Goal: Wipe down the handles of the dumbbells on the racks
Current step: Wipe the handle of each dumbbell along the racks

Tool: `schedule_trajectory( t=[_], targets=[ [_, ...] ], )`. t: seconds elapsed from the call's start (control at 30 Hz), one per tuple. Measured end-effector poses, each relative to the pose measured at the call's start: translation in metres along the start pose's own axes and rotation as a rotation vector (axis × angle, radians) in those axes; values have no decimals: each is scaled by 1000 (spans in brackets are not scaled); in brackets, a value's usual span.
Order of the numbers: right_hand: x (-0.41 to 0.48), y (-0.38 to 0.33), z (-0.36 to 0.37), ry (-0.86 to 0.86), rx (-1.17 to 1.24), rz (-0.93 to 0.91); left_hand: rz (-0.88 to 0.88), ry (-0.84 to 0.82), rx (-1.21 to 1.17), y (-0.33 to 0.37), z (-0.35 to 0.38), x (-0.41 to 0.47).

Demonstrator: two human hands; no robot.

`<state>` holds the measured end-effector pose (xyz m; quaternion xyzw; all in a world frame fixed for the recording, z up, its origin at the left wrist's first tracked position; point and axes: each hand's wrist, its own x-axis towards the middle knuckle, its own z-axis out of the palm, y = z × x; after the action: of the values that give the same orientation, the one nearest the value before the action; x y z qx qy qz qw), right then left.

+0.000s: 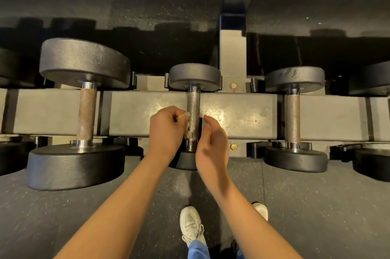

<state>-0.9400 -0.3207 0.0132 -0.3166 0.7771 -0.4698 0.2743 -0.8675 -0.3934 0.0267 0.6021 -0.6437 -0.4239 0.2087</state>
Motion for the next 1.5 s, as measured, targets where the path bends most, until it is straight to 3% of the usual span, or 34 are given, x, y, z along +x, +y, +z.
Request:
schedule_trajectory(
  t=[0.2, 0.3, 0.43, 0.57, 0.7, 0.77, 0.9, 1.2, 1.37, 1.5],
  targets=[
    [-1, 1, -1, 3, 32, -20, 52, 91, -7, 21, 5, 24],
    [1, 6, 2, -14, 16, 43, 62, 14, 43, 6, 3, 8],
    [2, 7, 2, -60, -19, 108, -52, -143, 98, -13, -9, -12],
    [2, 2, -6, -126, -40, 57, -85, -124, 1, -8, -15, -16],
    [7, -6, -12, -107, 76, -57, -88, -115, -245, 9, -14, -11],
    [17, -12, -16, -161, 224, -17, -76, -145, -300, 16, -15, -8],
    [39, -26, -22, -314, 394, 170, -1, -180, -280, 24, -29, 3],
    [51, -44, -19, -263, 559, 184, 103, -230, -197, 43, -38, 22],
    [56, -32, -9, -26, 195, 59, 315, -16, 115, 40, -39, 27],
    [59, -21, 6, -7, -27, -136, 311, -84, 261, 32, -37, 35]
  ],
)
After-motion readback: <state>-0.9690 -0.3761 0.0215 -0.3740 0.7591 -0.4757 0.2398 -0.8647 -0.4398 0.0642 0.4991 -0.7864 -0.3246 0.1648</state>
